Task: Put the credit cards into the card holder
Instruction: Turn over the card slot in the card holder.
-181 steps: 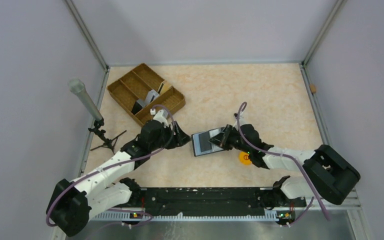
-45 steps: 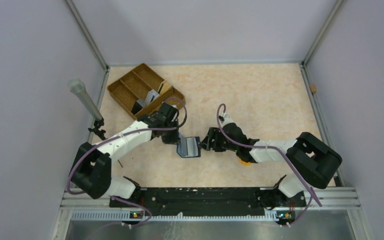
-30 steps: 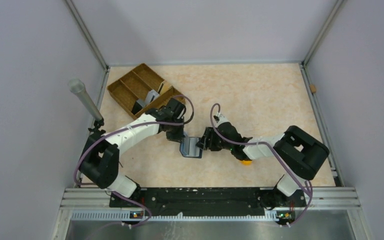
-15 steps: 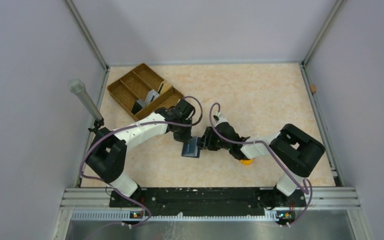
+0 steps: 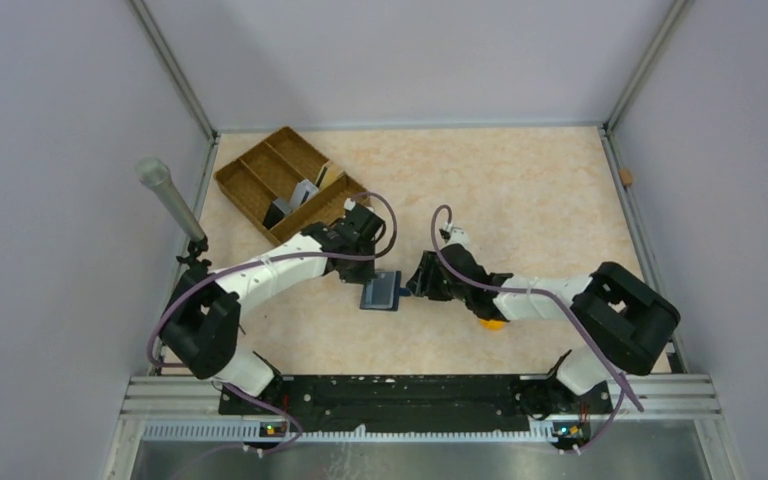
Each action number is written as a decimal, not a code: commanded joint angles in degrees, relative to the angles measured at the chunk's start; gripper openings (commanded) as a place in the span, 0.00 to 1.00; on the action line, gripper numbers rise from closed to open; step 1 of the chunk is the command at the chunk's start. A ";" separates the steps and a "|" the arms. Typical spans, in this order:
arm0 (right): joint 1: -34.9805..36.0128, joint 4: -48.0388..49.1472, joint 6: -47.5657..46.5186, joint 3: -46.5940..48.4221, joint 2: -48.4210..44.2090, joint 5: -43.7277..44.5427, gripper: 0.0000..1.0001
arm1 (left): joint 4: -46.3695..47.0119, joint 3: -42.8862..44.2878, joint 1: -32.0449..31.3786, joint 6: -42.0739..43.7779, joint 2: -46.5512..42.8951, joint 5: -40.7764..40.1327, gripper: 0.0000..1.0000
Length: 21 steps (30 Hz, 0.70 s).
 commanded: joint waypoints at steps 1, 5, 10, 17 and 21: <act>0.43 -4.84 -3.20 0.62 -5.77 3.04 0.48 | 2.09 -3.34 0.90 -0.34 -2.75 -2.00 0.00; 0.61 -5.89 -5.53 2.20 -8.46 0.64 0.50 | 4.68 -6.58 2.81 -0.64 -5.53 0.59 0.00; 2.36 -6.47 -6.56 5.09 -9.84 -1.42 0.50 | 5.40 -9.38 5.48 1.27 -6.67 2.11 0.00; 4.84 -3.96 -7.08 10.22 -7.03 -7.04 0.44 | 8.22 -12.86 6.95 2.22 -7.30 4.48 0.00; 6.26 -3.02 -7.00 13.69 -2.96 -9.54 0.38 | 10.14 -13.97 7.13 1.71 -8.01 7.01 0.00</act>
